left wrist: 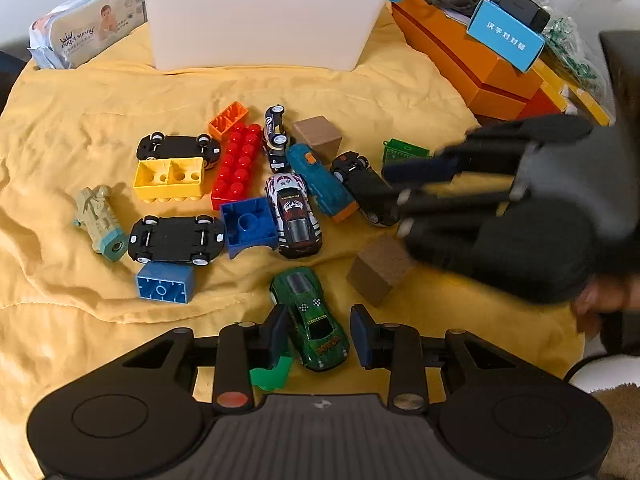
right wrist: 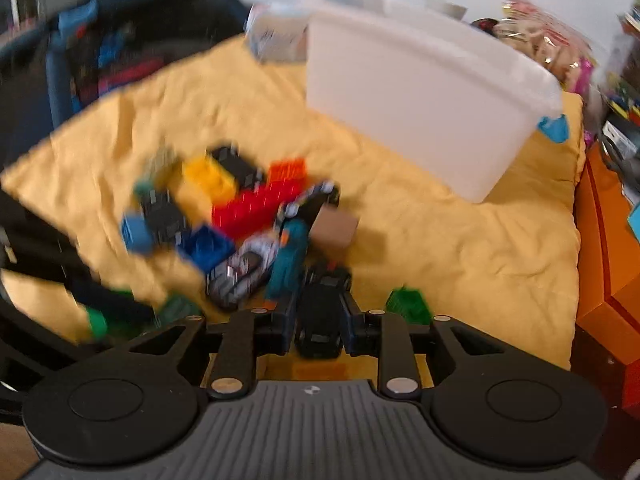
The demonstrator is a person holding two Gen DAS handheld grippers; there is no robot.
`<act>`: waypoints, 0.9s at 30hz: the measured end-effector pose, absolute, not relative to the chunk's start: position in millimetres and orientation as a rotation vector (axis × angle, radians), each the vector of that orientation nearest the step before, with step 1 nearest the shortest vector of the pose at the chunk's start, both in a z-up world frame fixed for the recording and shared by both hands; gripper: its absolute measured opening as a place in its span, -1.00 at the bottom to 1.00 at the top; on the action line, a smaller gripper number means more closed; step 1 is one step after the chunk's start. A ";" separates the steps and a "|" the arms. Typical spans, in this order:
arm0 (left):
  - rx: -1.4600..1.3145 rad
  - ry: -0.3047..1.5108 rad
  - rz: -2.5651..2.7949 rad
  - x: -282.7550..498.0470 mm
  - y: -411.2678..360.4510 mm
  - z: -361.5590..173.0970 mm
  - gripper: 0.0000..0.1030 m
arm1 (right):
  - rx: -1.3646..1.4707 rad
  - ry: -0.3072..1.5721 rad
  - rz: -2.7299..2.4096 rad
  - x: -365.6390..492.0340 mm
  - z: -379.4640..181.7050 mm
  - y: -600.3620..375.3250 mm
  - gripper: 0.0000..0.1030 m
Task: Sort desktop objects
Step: 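Grasp the red-and-green race car with the right tool while the left tool holds its car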
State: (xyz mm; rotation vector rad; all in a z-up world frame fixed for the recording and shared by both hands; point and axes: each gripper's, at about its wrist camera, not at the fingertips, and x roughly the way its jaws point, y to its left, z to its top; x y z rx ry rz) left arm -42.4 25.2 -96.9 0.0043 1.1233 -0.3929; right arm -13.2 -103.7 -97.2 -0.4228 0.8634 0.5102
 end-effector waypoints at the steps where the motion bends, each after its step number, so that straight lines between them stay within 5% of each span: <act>1: 0.003 1.125 -0.389 -42.3 25.3 -97.9 -0.27 | -0.467 0.860 0.508 -15.6 -103.1 -99.0 -0.48; 6: 0.028 1.129 -0.382 -45.5 21.4 -99.7 -0.30 | -0.498 0.856 0.470 -13.4 -112.0 -102.7 -0.56; 16: 0.044 1.105 -0.378 -30.2 25.8 -99.3 -0.48 | 0.275 1.065 0.504 31.3 -110.3 -172.9 -0.68; 27: 0.080 1.089 -0.353 -45.8 22.0 -91.4 -0.24 | -0.042 0.948 0.410 19.3 -95.1 -163.0 -0.44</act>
